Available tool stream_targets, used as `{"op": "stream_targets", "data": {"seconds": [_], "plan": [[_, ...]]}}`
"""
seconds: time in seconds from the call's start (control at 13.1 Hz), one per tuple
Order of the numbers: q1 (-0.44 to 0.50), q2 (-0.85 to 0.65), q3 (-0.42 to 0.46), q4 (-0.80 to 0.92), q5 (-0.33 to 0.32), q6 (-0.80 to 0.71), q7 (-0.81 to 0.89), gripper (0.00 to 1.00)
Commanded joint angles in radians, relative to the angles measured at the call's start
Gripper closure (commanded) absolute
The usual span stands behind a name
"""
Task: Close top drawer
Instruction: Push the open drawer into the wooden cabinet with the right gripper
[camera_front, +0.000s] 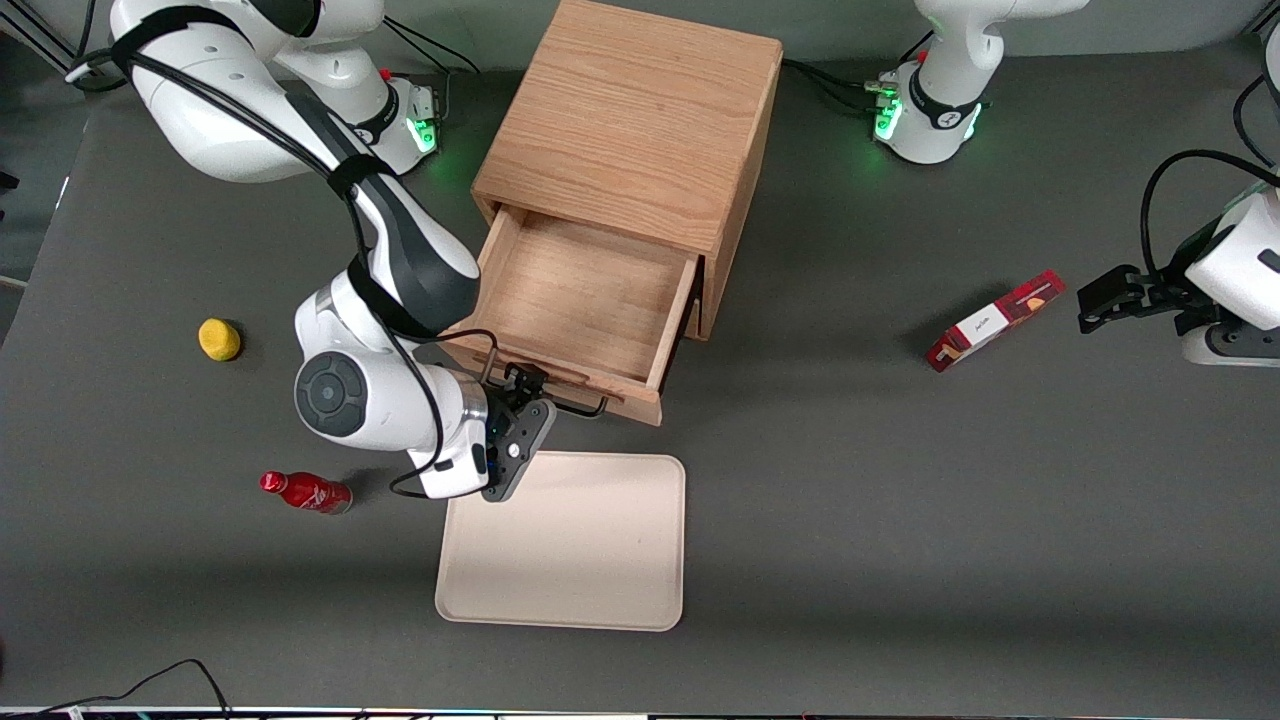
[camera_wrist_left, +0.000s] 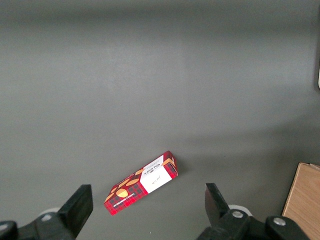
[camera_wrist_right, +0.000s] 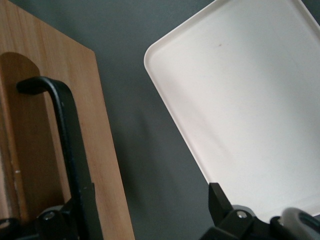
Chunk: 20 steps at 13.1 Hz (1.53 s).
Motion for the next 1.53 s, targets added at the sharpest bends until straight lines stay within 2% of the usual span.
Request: {"op": "stream_targets", "data": {"seconds": [0.0,0.38,0.53,1.45], "plan": [[-0.001,-0.097,-0.001,-0.152,-0.013,0.047,0.025,0.00],[0.002,-0.162,0.010,-0.262,-0.009,0.108,0.043,0.00],[0.031,-0.182,0.010,-0.296,-0.005,0.125,0.057,0.00],[0.080,-0.282,0.062,-0.420,0.014,0.128,0.112,0.00]]}}
